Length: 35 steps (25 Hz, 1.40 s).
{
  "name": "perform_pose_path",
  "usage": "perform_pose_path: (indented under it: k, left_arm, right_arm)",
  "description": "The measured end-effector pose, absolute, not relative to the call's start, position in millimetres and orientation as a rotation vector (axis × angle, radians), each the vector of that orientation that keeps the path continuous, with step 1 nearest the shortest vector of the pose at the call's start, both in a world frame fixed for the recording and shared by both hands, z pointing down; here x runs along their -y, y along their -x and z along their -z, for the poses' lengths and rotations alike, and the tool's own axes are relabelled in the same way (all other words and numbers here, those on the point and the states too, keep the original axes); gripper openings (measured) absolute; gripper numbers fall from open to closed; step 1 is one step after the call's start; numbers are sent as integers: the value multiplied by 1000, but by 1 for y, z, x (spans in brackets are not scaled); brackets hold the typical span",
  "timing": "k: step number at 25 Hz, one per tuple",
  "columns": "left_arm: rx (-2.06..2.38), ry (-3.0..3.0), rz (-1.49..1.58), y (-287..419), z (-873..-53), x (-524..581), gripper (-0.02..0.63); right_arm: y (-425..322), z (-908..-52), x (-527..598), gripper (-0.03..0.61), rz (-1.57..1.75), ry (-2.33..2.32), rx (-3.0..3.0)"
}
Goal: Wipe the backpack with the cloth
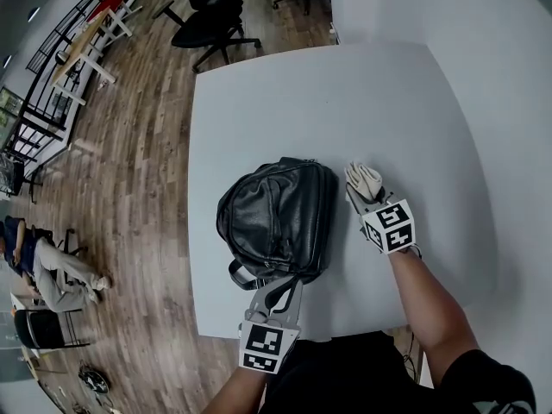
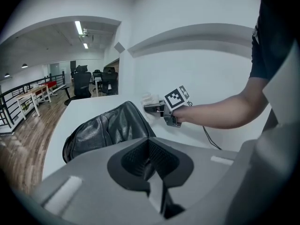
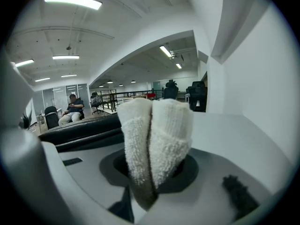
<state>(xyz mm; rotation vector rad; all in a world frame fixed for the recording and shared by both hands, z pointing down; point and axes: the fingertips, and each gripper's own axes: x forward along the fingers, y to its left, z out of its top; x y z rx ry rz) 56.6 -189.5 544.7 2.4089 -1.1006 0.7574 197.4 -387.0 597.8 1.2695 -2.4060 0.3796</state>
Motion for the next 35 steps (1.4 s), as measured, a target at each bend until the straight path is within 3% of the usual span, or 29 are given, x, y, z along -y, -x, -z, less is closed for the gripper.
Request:
perform_pose_path:
  k: [35]
  left_arm:
    - [1066,-2334,-642,-27,-550,170,6]
  right_arm:
    - [-171,-583,371,100,-238,-1249,2382]
